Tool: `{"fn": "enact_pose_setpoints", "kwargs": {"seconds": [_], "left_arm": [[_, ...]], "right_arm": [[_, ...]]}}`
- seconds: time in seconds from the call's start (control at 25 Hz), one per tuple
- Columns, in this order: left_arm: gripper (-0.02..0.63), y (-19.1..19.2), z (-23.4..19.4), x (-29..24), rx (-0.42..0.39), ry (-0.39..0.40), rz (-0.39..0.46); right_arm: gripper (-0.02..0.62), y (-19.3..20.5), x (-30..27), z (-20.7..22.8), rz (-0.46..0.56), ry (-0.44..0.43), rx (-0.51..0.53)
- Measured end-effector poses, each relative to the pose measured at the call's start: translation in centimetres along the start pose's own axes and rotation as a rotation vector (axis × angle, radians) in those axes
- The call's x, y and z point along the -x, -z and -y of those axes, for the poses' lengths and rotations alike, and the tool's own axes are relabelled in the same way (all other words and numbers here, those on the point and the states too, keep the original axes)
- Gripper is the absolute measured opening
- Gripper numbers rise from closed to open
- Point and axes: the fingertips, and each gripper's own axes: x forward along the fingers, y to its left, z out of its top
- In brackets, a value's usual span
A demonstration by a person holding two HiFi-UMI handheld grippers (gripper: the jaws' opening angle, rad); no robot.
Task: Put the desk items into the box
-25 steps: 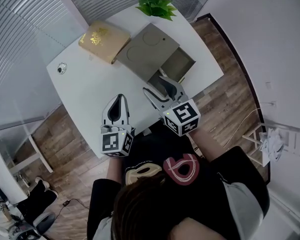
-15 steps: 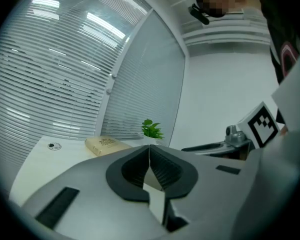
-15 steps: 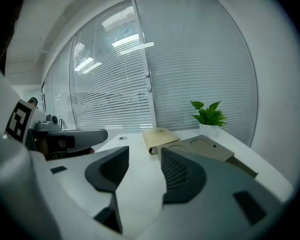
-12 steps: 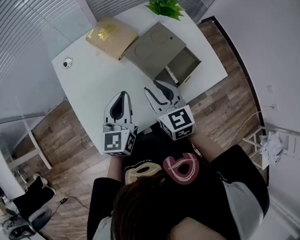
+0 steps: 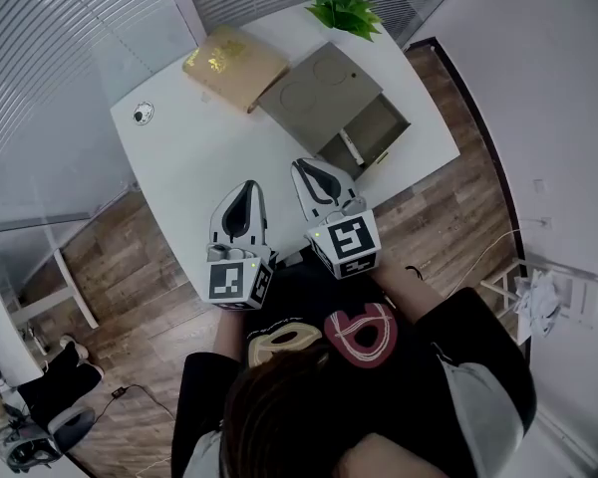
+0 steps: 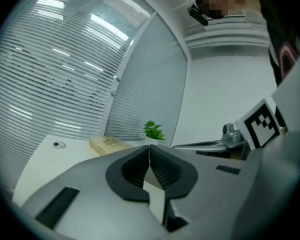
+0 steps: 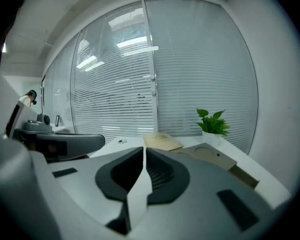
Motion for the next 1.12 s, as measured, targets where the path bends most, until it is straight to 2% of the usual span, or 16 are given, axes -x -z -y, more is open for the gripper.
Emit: {"fn": "enact_pose_setpoints", "kwargs": {"seconds": [0.16, 0.32, 0.52, 1.12], "left_arm": [[0.018, 0.0, -0.4, 0.2, 0.002, 0.0, -0.002], [0.018, 0.1, -0.4, 0.0, -0.007, 0.006, -0.007], [0.018, 0.2, -0.2, -0.1, -0.013, 0.01, -0.007], [0.018, -0.3, -0.5, -0.1, -0.031, -0.007, 0.004]], "right_arm": [[0.011, 0.2, 0.0, -0.5, 0.007, -0.004, -0.009], [0.009, 0.1, 0.3, 0.5, 0.043, 0.062, -0.019], [0.008, 0.7, 0.2, 1.5, 0.024, 0.087, -0.053], [0.008, -1.3, 0.0, -0.2, 0.101, -0.002, 0.028]]}}
